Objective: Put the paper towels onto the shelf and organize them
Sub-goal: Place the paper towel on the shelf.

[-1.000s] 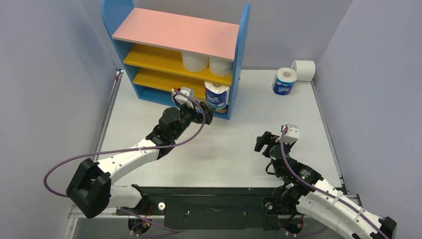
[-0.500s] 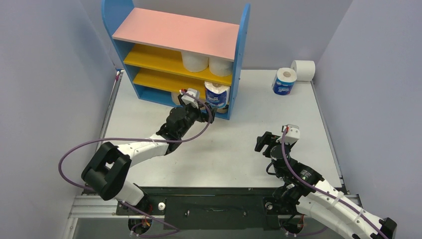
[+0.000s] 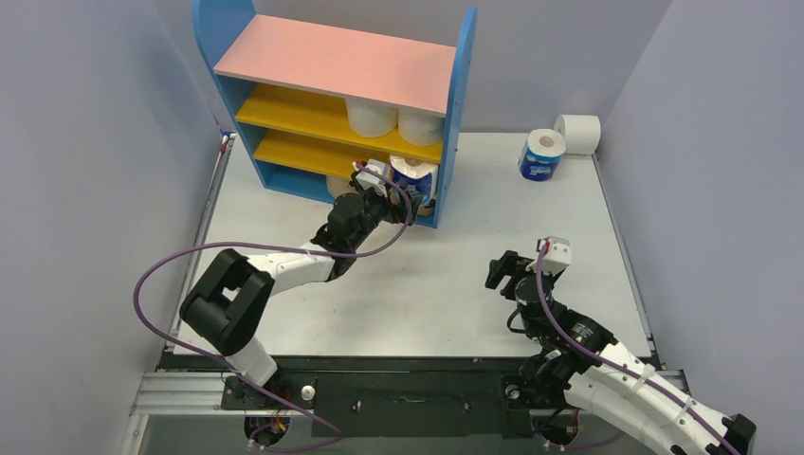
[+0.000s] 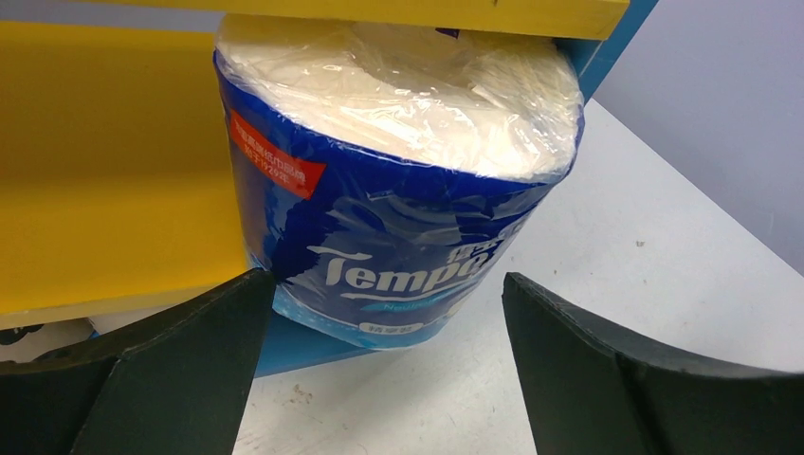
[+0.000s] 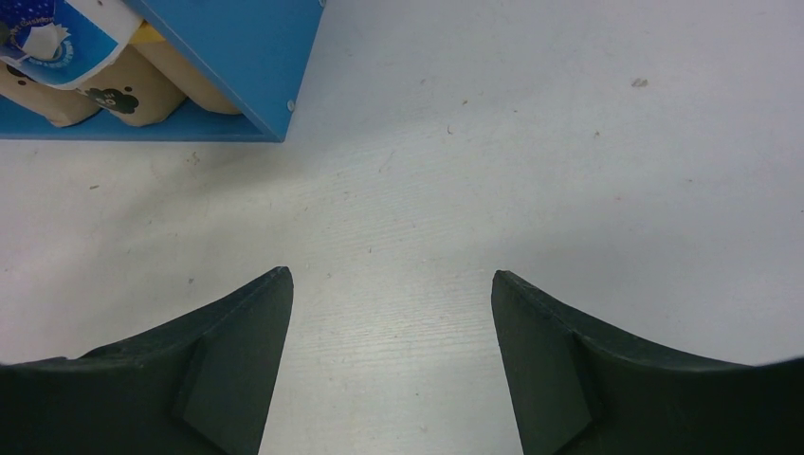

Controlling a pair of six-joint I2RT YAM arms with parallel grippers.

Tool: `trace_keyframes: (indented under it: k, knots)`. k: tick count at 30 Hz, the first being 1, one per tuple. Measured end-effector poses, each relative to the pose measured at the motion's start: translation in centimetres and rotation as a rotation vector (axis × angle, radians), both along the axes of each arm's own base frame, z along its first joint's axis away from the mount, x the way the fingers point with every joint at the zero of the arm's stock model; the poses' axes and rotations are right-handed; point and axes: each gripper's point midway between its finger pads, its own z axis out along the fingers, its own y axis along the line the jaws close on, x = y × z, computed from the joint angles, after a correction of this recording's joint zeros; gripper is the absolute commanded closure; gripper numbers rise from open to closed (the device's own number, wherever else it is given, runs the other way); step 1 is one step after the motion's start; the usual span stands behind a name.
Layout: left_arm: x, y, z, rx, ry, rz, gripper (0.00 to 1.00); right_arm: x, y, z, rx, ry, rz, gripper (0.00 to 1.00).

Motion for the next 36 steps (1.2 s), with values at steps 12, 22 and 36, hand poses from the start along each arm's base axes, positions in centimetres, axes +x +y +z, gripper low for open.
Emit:
trace_keyframes:
  k: [12,22,36]
  knots:
    - [1.9,-0.7,-0.1,0.011,-0.012,0.018,0.24,0.0,-0.1,0.0,-0.002,-0.002,-0.005,0.28]
    - [3.3,-0.8,-0.2,0.014,-0.03,0.036,0.25,0.0,-0.1,0.0,-0.004,0.0,-0.005,0.28]
    - [4.8,-0.6,-1.7,0.005,-0.01,0.056,0.25,0.1,-0.1,-0.5,-0.02,0.015,-0.006,0.28]
